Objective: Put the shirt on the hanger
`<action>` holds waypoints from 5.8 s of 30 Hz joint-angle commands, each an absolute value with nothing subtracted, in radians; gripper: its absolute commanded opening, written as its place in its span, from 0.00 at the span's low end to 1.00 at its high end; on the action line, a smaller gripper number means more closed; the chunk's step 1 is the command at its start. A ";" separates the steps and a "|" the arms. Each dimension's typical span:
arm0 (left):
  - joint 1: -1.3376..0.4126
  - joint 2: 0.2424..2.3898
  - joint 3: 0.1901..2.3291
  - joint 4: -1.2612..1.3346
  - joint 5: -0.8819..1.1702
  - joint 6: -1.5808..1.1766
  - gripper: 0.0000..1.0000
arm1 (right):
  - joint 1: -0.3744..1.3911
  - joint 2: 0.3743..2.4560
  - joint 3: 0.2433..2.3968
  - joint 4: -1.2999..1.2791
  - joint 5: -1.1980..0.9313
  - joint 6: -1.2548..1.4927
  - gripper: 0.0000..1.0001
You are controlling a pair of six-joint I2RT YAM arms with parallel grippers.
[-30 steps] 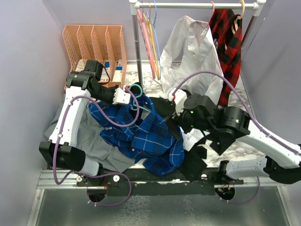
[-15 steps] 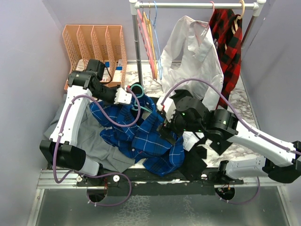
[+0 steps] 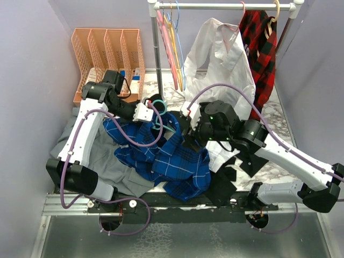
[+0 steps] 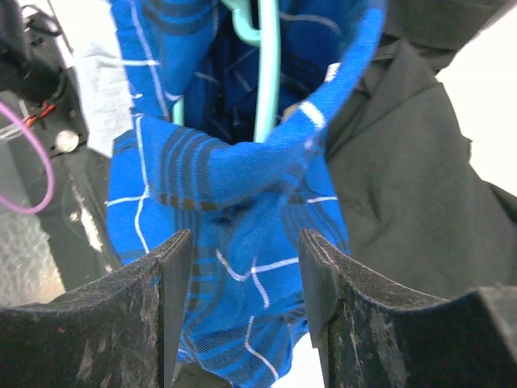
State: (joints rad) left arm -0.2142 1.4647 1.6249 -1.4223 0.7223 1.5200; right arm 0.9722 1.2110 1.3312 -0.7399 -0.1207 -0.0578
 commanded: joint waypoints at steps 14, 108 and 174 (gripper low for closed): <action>-0.258 1.464 1.712 -1.428 0.757 1.423 0.00 | 0.949 1.259 1.240 -0.613 -0.369 -0.053 0.29; -0.099 1.642 2.473 -0.927 0.190 0.033 0.99 | 0.609 1.198 1.320 -0.223 0.526 -0.310 0.01; -0.098 1.634 2.396 -0.960 0.365 0.067 0.97 | 0.499 1.732 2.037 -0.274 0.579 -0.575 0.01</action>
State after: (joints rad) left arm -0.0994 1.6485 2.3924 -0.9661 0.3321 0.0624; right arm 0.5209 1.7264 2.0266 -0.3294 0.5961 -0.6289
